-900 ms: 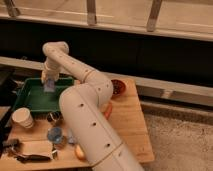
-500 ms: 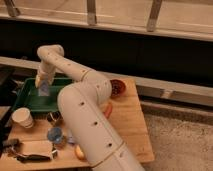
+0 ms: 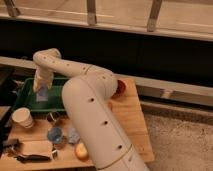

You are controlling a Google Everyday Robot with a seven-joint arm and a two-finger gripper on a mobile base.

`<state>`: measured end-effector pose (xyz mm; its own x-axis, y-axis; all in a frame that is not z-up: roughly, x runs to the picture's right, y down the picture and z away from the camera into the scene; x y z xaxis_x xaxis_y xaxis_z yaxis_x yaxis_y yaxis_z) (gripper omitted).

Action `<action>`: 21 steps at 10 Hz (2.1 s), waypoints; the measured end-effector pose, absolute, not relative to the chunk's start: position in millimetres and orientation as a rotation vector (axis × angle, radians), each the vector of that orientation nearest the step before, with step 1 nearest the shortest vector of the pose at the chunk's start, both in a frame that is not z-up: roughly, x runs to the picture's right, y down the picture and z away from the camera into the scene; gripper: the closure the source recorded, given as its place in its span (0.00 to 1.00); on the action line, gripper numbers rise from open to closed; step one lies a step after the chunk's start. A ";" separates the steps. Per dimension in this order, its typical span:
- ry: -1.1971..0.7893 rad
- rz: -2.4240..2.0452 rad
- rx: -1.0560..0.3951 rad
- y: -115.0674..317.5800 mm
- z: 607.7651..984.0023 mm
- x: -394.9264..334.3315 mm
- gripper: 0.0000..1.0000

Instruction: Wipe tray with sponge

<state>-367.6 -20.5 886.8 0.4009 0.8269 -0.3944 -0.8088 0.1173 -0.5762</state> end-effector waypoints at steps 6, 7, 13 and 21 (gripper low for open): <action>0.006 1.246 -0.759 -83.8 937.6 -325.2 1.00; 0.004 1.239 -0.760 -86.3 940.0 -326.4 1.00; 0.002 1.116 -0.829 -39.6 903.4 -358.9 1.00; 0.058 1.236 -0.744 -64.6 908.4 -292.7 1.00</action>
